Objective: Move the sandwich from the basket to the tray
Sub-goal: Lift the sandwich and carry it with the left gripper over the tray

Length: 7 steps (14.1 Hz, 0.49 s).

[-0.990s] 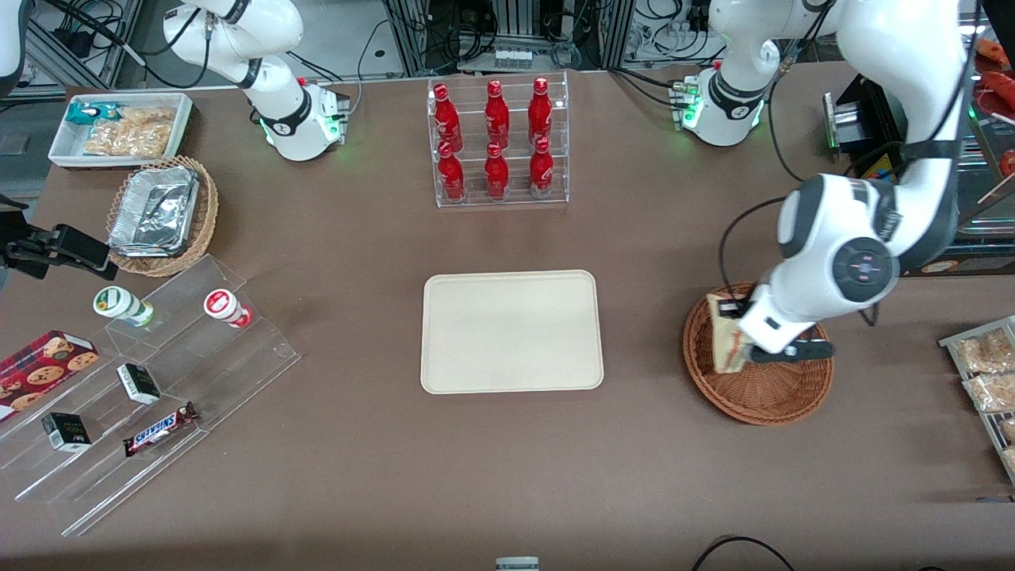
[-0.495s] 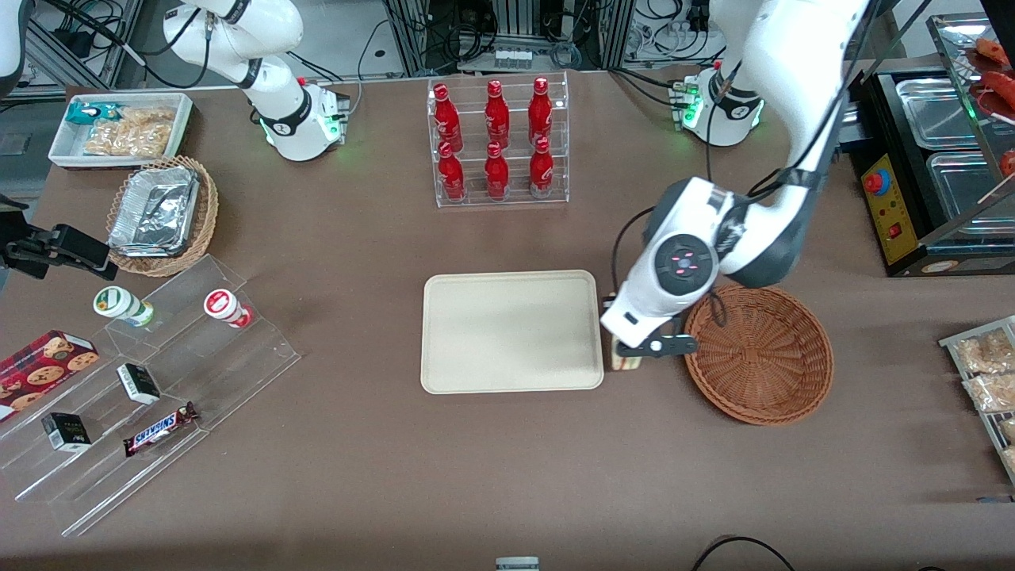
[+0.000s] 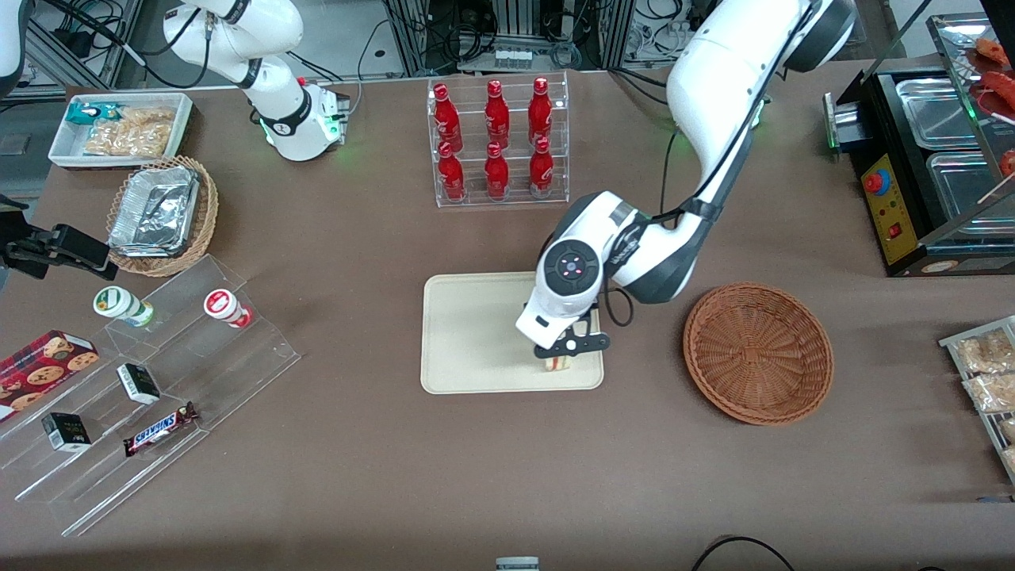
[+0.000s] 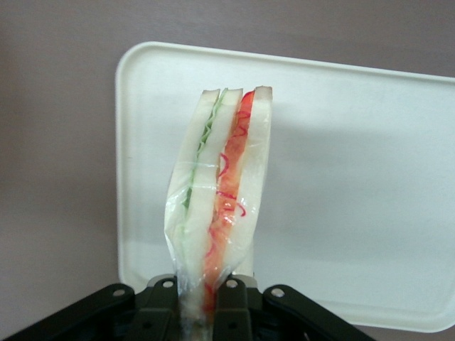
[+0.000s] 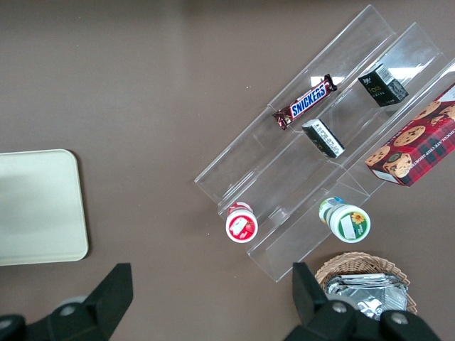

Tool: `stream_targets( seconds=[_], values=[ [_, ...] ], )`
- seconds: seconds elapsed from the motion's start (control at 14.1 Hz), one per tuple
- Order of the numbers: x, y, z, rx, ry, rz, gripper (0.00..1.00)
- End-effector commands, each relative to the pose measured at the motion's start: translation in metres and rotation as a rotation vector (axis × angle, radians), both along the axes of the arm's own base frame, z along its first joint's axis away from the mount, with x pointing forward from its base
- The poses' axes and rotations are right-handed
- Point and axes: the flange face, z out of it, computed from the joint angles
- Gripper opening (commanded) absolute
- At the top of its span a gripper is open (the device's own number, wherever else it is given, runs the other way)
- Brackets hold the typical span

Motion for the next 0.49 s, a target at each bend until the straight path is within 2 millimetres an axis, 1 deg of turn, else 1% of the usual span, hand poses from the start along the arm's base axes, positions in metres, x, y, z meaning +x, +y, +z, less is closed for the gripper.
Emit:
stream_targets(
  seconds=[0.0,0.14,0.28,0.42],
  values=[
    [0.000,-0.031,-0.014,0.005,-0.009,0.010,0.05],
    [-0.009,-0.049,-0.027,0.009,-0.007,0.031,0.05],
    [-0.017,-0.059,-0.041,0.016,-0.002,0.017,0.05],
    [-0.028,-0.071,-0.047,0.015,-0.006,-0.005,0.05]
  ],
)
